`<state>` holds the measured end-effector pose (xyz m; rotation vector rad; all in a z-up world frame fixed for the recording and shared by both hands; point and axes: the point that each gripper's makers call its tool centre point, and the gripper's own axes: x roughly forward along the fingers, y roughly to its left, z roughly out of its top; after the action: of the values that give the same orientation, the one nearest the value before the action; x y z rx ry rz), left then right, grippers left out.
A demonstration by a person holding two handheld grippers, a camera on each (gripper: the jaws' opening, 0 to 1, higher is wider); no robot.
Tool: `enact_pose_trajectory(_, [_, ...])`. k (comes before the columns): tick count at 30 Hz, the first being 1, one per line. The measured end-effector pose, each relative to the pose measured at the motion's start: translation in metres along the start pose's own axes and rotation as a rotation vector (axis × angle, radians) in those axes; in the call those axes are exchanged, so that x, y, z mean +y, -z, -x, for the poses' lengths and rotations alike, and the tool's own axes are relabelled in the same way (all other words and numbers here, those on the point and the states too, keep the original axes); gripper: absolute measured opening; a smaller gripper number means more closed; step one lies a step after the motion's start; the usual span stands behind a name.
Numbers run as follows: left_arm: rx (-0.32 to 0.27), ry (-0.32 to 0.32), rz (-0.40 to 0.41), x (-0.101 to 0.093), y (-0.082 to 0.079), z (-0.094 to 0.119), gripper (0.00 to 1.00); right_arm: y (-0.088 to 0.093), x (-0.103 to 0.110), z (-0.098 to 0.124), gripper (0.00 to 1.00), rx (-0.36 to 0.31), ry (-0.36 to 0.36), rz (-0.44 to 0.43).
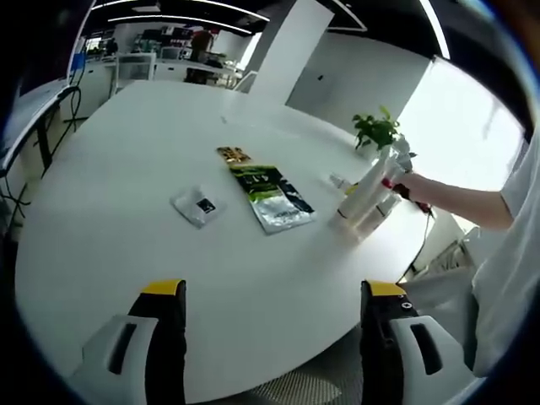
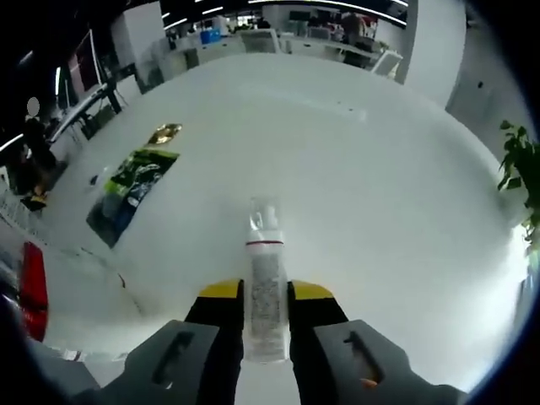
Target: Arrange the skincare products in the storage area until every visible bottle or jar stands upright without overlapping.
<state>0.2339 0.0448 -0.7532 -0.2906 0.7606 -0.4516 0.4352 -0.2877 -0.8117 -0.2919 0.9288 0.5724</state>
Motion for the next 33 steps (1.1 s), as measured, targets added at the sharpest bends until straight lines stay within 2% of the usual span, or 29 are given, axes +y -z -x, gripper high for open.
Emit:
enact_pose_trajectory(8, [-0.012,0.028,-0.017,-0.008,-0.006,0.000,0.78,0.000,-0.007,0.013,0.19,-0.028,0.021,-0.013])
enact_pose_trajectory(11, [-0.019,0.038,-0.026,-0.013,-0.008,0.001,0.78,0.000,-0.006,0.029,0.19,-0.044,0.033,-0.030])
enact_pose_trajectory(15, [-0.030,0.045,-0.033,-0.017,-0.011,0.003,0.78,0.007,-0.011,0.039,0.19,-0.052,0.049,-0.044])
enact_pose_trajectory(22, [-0.041,0.069,-0.051,-0.026,-0.013,0.009,0.78,0.021,-0.007,0.065,0.19,-0.090,0.068,-0.102])
enact_pose_trajectory(27, [-0.057,0.082,-0.061,-0.030,-0.016,0.012,0.78,0.027,0.007,0.085,0.19,-0.112,0.076,-0.119])
enact_pose_trajectory(30, [-0.060,0.091,-0.069,-0.034,-0.019,0.014,0.78,0.031,0.004,0.088,0.19,-0.125,0.079,-0.129])
enact_pose_trajectory(33, [-0.062,0.100,-0.080,-0.040,-0.020,0.014,0.77,0.037,0.011,0.098,0.19,-0.138,0.086,-0.137])
